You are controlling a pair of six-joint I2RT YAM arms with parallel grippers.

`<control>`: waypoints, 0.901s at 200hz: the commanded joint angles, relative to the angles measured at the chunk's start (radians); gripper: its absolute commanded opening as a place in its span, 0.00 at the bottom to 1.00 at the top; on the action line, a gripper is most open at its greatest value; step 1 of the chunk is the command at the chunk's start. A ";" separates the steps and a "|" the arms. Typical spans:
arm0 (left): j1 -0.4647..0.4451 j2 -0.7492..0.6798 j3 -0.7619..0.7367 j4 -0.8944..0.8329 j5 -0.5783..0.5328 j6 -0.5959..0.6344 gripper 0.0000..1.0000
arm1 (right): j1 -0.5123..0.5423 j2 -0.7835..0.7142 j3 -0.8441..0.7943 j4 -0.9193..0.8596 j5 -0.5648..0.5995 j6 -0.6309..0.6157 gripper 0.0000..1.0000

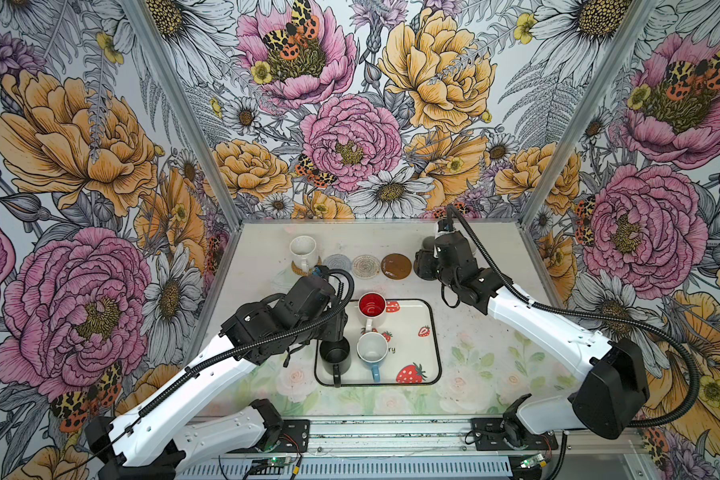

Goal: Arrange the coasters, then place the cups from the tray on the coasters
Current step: 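Release the grey mug and raise the right gripper while the left moves toward the tray, then lower the open left gripper into the black mug on the tray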

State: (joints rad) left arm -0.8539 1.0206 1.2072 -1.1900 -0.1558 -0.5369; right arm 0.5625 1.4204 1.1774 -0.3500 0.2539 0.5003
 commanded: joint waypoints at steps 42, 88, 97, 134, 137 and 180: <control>-0.191 0.013 -0.035 -0.246 0.119 -0.161 0.61 | -0.022 0.021 -0.010 0.054 -0.034 0.012 0.59; -0.332 0.007 -0.120 -0.263 0.137 -0.297 0.61 | -0.030 0.041 -0.010 0.061 -0.049 0.014 0.59; -0.353 0.003 -0.135 -0.261 0.130 -0.329 0.61 | -0.031 0.044 -0.010 0.062 -0.053 0.015 0.59; -0.408 -0.011 -0.194 -0.254 0.065 -0.449 0.62 | -0.032 0.055 -0.007 0.069 -0.064 0.017 0.59; -0.410 -0.011 -0.197 -0.254 0.058 -0.457 0.62 | -0.032 0.055 -0.008 0.069 -0.065 0.017 0.59; -0.454 0.021 -0.236 -0.184 -0.005 -0.524 0.64 | -0.033 0.068 -0.006 0.077 -0.074 0.021 0.59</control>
State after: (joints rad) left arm -1.2903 1.0298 0.9970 -1.4330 -0.0971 -0.9825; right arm 0.5358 1.4731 1.1675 -0.3004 0.1917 0.5087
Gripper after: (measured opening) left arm 0.634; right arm 0.588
